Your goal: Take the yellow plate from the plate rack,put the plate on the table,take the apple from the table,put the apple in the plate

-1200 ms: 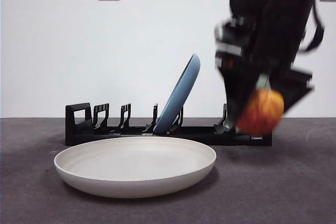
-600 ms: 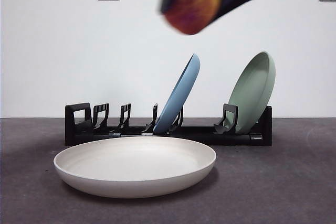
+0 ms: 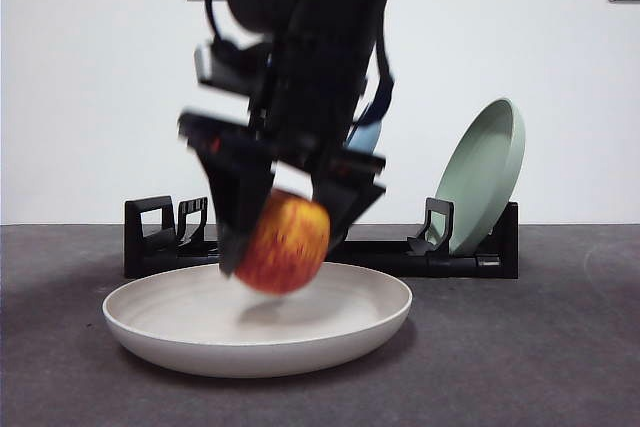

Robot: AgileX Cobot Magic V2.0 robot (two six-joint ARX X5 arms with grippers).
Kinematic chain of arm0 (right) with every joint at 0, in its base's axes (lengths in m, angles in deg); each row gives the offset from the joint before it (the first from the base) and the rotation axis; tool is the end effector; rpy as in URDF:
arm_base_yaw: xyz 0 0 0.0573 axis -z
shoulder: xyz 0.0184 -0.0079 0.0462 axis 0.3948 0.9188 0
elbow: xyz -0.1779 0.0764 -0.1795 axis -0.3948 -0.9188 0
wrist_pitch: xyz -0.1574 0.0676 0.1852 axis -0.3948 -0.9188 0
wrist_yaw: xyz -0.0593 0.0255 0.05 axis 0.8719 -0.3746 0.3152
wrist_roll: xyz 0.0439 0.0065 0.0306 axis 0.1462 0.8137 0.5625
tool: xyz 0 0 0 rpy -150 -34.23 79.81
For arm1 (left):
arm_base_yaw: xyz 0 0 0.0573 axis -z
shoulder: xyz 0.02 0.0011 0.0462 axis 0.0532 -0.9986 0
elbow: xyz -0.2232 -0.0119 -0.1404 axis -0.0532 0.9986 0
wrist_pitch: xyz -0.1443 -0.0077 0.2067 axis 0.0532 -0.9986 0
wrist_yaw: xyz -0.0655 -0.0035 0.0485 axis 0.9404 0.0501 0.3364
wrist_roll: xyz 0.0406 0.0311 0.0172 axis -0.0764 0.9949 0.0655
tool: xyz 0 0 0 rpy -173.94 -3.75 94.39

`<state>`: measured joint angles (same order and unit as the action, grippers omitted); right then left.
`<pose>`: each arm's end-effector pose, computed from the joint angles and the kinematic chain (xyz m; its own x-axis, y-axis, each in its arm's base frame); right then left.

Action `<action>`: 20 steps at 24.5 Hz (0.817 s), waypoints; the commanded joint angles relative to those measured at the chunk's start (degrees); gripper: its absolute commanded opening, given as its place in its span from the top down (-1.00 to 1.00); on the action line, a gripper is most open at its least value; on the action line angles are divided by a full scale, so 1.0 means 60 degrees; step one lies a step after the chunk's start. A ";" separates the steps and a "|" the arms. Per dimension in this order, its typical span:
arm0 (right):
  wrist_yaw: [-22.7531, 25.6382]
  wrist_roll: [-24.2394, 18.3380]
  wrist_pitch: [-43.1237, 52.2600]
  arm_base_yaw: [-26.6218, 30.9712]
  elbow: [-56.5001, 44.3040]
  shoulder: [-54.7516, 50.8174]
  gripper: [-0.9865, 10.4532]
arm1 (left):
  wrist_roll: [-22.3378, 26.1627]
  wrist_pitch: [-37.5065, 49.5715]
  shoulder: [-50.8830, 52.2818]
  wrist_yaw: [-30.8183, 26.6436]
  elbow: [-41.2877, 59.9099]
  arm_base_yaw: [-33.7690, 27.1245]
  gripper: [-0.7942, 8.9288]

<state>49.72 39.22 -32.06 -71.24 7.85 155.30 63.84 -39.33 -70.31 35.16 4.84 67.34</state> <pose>0.2637 0.2957 0.1921 0.1650 0.2855 -0.9441 -0.7377 0.6710 0.0740 0.0467 -0.0452 0.4520 0.9717 -0.2304 -0.0530 0.2333 0.9707 0.0583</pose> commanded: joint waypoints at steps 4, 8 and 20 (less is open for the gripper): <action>0.0007 -0.0222 0.0219 -0.0033 0.0033 0.0601 0.85 | 0.0109 -0.0004 0.0015 -0.0015 0.0044 0.0011 0.25; 0.0022 -0.0219 0.0211 -0.0029 0.0033 0.0652 0.58 | 0.0098 -0.0138 0.0015 -0.0015 0.0040 0.0011 0.25; 0.0178 -0.0211 0.0168 -0.0033 0.0036 0.0648 -0.01 | 0.0040 -0.0401 0.0015 -0.0011 0.0040 0.0011 0.25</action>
<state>50.79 38.19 -31.10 -71.28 8.03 158.06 63.81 -41.80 -70.31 35.14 4.84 67.34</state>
